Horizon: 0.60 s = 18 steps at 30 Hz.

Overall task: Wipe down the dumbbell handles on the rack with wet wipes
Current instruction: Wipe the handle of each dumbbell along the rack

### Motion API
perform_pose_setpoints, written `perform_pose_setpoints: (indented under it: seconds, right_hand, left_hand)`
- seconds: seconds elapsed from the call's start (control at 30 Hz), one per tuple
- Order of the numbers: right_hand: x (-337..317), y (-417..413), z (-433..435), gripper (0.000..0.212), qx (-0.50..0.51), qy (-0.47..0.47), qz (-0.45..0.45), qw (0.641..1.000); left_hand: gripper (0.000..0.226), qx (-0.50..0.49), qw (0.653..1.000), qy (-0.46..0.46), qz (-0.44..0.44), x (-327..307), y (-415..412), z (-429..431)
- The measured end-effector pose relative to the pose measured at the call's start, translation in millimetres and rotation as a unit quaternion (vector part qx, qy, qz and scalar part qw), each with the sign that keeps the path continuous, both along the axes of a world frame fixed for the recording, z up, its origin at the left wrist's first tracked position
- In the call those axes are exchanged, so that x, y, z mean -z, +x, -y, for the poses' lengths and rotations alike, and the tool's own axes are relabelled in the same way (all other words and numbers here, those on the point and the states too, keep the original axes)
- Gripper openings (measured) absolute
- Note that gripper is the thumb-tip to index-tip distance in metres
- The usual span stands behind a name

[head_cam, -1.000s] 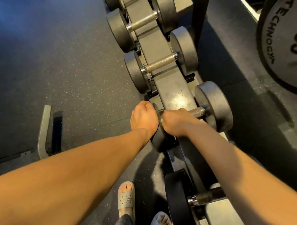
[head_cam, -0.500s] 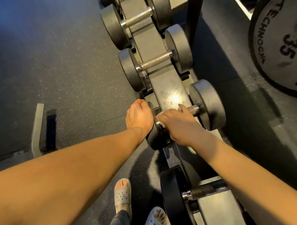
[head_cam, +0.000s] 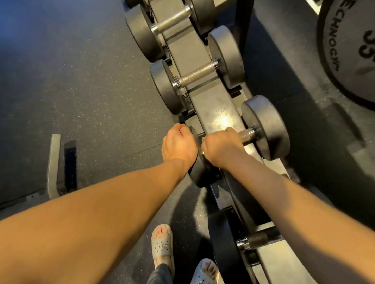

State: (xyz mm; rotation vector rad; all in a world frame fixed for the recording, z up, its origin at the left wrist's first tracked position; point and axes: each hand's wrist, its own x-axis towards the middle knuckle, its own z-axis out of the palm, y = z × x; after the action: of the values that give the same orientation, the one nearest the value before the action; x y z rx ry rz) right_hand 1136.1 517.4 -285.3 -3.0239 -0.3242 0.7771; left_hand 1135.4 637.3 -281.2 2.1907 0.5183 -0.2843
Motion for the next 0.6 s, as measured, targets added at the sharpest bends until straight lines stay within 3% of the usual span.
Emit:
perform_pose_setpoints:
  seconds: [0.13,0.3,0.37,0.4,0.43,0.5,0.53,0.57,0.6]
  right_hand:
    - [13,-51,33,0.021,-0.010,0.047,0.247,0.968]
    - [-1,-79,39,0.006,0.071,0.166,0.300,0.937]
    - [0,-96,21,0.015,0.216,0.234,0.243,0.916]
    - [1,-99,13,0.024,0.338,0.303,0.171,0.875]
    - [5,-96,8,0.026,0.488,0.395,0.081,0.774]
    - [13,-81,3,0.013,0.702,0.521,-0.072,0.480]
    - [18,-73,-1,0.015,0.737,0.562,-0.108,0.360]
    - [18,-66,-6,0.020,0.749,0.582,-0.128,0.291]
    - [18,-62,-9,0.022,0.739,0.595,-0.134,0.284]
  left_hand:
    - [0.036,0.002,1.000,-0.003,0.003,1,0,-1]
    - [0.036,0.005,1.000,-0.007,0.002,3,0,-2]
    - [0.036,0.005,1.000,-0.007,0.001,2,-1,-2]
    - [0.035,0.005,1.000,-0.005,0.001,1,-1,-2]
    - [0.035,0.006,1.000,-0.003,0.001,1,-1,-2]
    - [0.035,0.008,1.000,0.002,0.000,-1,-1,-1]
    - [0.035,0.012,1.000,0.003,-0.001,-2,-1,-1]
    - [0.035,0.016,1.000,0.002,-0.003,-2,-1,-1]
    - [0.035,0.020,1.000,0.001,-0.004,-2,-1,-2]
